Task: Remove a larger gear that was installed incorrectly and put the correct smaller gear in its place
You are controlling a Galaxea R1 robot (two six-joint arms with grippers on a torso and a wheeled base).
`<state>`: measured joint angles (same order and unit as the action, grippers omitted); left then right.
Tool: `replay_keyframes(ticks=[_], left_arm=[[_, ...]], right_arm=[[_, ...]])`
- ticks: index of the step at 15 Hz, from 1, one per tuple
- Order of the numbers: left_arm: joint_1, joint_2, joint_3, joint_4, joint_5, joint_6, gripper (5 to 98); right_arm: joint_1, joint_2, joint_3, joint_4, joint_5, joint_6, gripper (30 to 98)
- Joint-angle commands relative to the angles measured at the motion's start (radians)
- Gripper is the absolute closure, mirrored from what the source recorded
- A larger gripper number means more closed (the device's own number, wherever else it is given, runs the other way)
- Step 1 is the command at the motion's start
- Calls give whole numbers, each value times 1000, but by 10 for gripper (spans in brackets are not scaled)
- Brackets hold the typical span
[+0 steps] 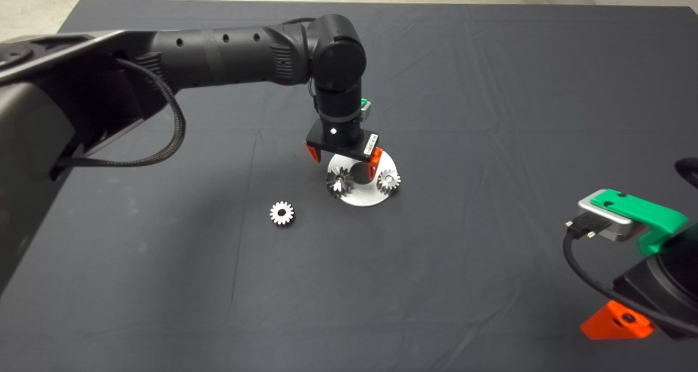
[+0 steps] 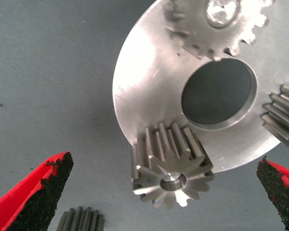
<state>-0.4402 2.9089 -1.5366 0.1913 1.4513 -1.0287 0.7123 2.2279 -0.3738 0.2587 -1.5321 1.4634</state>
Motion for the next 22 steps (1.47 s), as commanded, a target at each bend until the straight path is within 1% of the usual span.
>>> replay_keyframes(ticks=[1, 6, 7, 8, 10, 15, 17, 19, 22], left_arm=[[-8, 2, -6, 0, 12, 16, 54], [-5, -3, -27, -6, 15, 18, 54], [-5, -3, -39, -6, 23, 18, 54], [-3, -3, -42, -9, 24, 19, 54], [-3, -2, -45, -30, 23, 35, 54], [-2, -1, -57, -36, 27, 36, 54], [0, -1, -58, -52, 26, 38, 54], [5, 0, -58, -62, 24, 51, 54], [19, 0, -58, -64, 26, 52, 54]], right_arm=[[18, 2, 4, -26, -118, 2, 317], [18, -1, 4, -26, -118, 2, 317], [18, 2, 4, -26, -118, 2, 317], [18, 2, 4, -26, -117, 2, 317], [18, -1, 4, -26, -117, 2, 317], [18, -1, 4, -26, -117, 2, 317], [18, -1, 4, -26, -117, 2, 317], [18, -1, 4, -26, -117, 2, 317], [17, -1, 5, -26, -117, 2, 317]])
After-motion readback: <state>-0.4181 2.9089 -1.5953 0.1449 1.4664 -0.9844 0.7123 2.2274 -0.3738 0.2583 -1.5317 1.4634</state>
